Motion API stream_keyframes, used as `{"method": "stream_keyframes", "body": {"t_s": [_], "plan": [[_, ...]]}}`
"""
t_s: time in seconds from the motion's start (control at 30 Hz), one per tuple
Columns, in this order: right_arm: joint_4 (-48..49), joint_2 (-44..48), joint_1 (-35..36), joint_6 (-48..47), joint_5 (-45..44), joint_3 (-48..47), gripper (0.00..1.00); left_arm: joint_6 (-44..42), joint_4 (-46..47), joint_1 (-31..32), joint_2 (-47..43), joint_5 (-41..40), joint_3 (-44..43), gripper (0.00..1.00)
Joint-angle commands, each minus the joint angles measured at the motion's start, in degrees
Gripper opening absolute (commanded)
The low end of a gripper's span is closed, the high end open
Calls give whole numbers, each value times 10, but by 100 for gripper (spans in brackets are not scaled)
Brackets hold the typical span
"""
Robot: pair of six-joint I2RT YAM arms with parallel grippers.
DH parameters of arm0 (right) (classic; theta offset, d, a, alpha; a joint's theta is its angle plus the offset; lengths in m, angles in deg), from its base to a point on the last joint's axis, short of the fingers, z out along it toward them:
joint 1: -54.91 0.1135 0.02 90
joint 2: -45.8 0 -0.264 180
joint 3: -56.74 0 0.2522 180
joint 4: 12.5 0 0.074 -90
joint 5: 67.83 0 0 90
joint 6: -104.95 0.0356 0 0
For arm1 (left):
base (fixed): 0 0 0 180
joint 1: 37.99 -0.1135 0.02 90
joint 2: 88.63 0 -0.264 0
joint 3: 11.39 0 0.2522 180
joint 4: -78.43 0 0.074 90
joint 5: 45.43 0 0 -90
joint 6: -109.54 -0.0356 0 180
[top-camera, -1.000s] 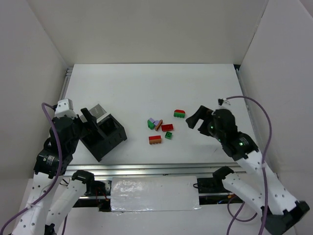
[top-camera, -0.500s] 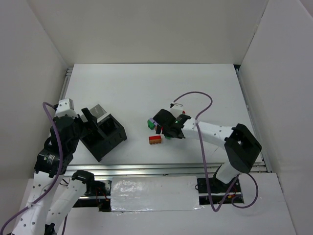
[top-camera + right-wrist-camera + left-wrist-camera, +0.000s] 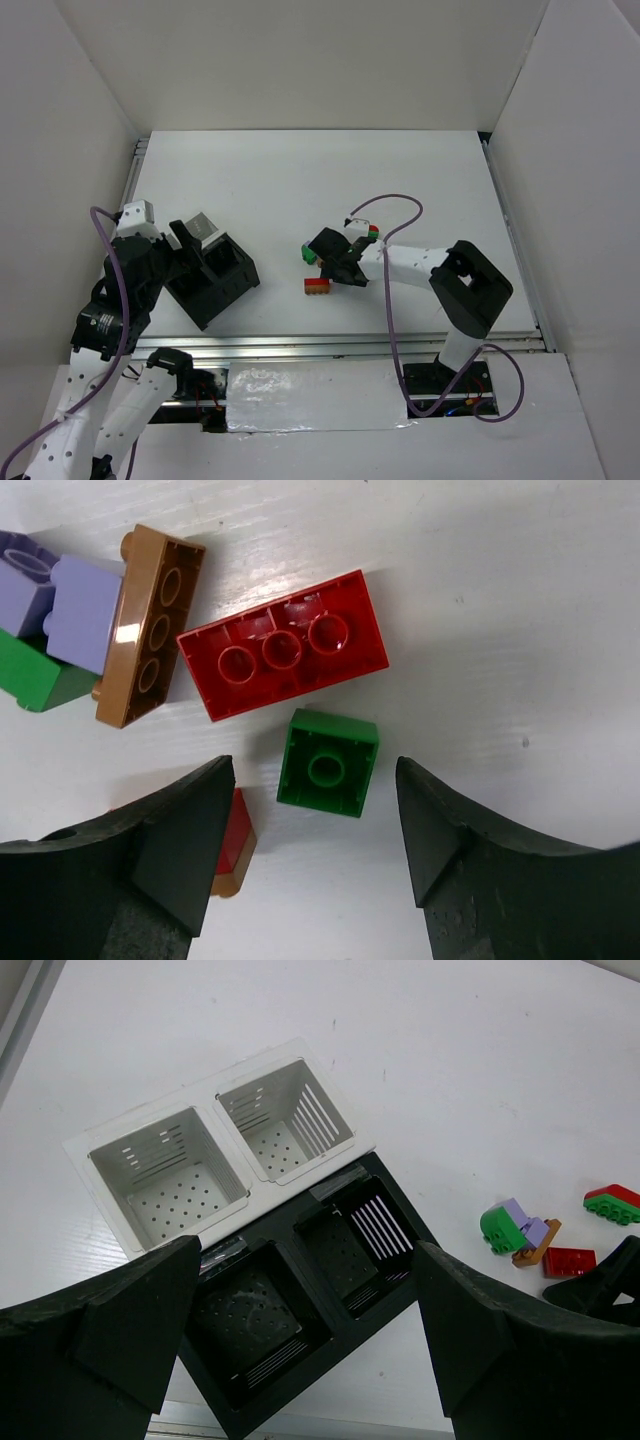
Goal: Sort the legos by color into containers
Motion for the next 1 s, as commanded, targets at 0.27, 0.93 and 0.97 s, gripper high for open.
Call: {"method": "stream_keyframes", "body": {"t_s": [0.27, 0.93, 0.97], "plan": [[58, -21, -25, -22, 5, 29, 41, -15, 30, -3, 0, 14, -5, 100], [-50, -15, 127, -150, 3, -319, 11, 25, -4, -13, -6, -97, -21, 100], [-65, -54, 137, -158, 3, -351, 11, 29, -13, -15, -7, -107, -22, 100]]}}
